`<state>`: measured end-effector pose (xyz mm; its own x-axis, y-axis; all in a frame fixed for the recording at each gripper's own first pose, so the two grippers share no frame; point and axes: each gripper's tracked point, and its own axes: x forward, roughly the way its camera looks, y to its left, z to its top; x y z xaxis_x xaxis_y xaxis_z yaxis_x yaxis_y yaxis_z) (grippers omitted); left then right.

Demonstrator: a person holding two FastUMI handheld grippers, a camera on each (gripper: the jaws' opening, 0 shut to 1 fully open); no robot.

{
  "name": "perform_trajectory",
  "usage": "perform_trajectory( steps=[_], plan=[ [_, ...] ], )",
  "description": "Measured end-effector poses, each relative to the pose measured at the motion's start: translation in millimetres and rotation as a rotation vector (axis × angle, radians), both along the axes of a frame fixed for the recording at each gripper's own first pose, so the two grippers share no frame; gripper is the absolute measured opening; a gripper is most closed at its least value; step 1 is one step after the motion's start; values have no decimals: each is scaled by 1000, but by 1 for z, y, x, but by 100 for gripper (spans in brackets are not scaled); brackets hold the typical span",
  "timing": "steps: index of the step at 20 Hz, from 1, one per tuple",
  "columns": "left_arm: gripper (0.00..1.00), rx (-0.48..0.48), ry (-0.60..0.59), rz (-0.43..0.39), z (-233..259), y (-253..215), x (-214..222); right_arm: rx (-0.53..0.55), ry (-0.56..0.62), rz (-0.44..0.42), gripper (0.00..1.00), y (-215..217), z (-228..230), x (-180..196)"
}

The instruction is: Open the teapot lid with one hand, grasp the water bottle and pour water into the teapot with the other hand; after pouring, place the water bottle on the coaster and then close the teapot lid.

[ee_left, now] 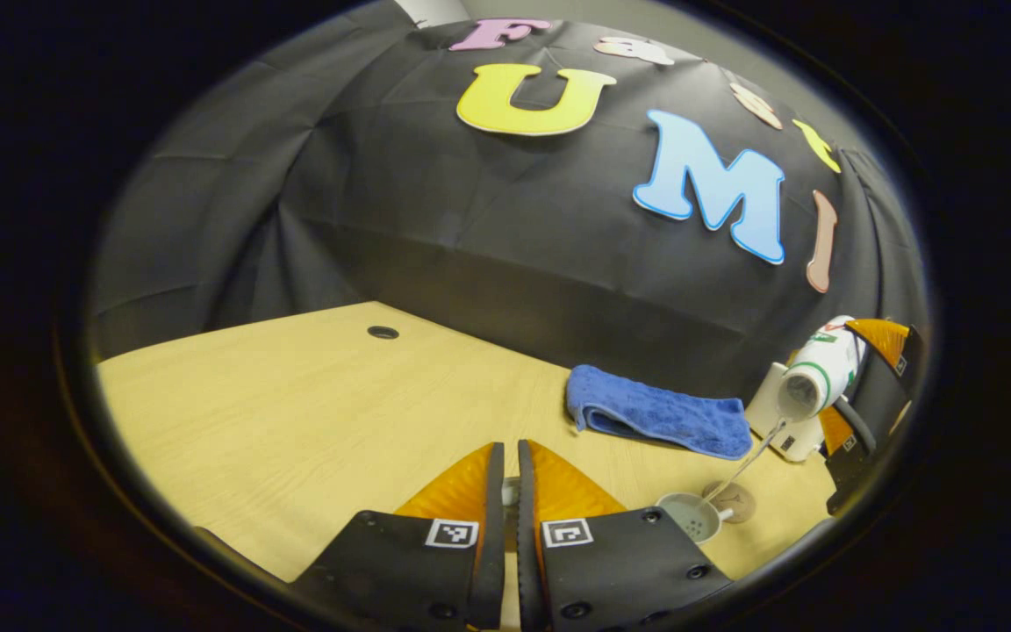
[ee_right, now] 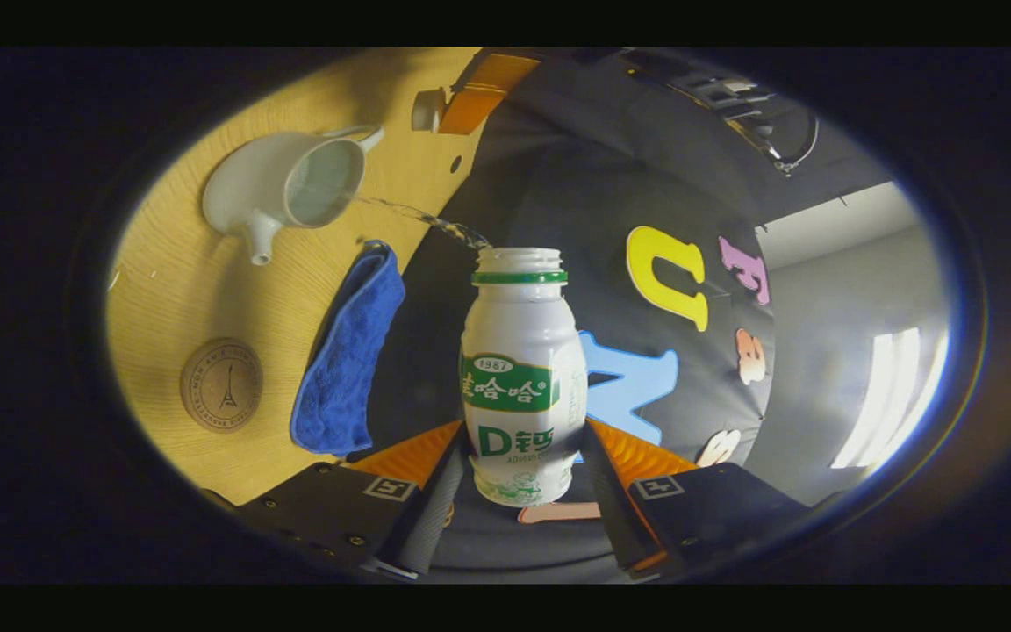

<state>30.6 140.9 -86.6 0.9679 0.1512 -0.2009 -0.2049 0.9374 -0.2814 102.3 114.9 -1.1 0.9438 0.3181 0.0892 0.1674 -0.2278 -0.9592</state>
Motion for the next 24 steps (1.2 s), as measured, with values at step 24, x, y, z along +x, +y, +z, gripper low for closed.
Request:
perform_trajectory(
  steps=[24],
  plan=[
    [17,-28,10,-5,-6,1,0,-160,-102,98,75,26,29,4]
  ],
)
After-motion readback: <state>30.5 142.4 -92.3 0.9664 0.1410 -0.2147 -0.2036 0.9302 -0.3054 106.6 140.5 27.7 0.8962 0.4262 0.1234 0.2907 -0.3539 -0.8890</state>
